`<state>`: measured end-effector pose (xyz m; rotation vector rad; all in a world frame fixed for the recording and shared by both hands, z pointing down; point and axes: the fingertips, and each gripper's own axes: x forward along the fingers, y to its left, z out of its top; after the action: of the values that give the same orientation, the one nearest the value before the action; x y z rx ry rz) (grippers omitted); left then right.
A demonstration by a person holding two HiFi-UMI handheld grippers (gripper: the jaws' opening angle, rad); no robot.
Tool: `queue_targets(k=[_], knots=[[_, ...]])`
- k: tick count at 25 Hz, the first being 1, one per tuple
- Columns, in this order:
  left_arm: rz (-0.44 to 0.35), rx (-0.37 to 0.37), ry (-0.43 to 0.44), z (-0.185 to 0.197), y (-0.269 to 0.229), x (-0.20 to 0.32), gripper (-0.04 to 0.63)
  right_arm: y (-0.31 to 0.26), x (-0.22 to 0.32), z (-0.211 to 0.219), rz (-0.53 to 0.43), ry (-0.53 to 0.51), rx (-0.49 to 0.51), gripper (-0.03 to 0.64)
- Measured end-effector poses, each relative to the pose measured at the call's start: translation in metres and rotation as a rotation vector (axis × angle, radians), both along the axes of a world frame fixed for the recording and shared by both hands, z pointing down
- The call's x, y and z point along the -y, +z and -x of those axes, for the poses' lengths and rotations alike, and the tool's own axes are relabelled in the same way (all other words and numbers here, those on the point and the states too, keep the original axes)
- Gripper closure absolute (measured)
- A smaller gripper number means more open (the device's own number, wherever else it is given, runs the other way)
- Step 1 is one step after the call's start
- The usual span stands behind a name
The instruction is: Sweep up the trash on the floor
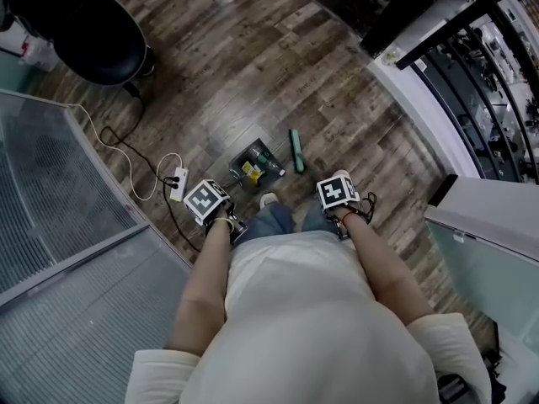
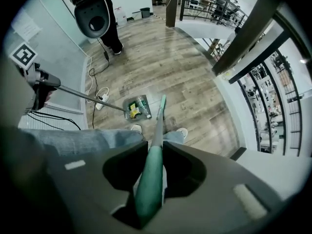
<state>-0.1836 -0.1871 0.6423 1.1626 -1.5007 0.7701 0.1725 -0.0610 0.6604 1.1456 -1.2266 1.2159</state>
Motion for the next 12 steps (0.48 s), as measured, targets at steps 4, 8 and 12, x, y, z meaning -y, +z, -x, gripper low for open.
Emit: queue_targets(k=[4,8,12], knots=[[-0.004,-0.009,0.002,0.003,0.003,-0.003,0.505,0.004,-0.003,-0.001,0.009,0.023,0.007,0.515],[-0.005,-0.017,0.009,0.008,0.003,-0.003,0.505,0.003,-0.001,-0.002,0.005,0.026,0.008,0.515],[-0.005,-0.019,0.009,0.019,0.000,-0.004,0.505,0.002,0.000,0.004,0.006,0.032,0.014,0.515]])
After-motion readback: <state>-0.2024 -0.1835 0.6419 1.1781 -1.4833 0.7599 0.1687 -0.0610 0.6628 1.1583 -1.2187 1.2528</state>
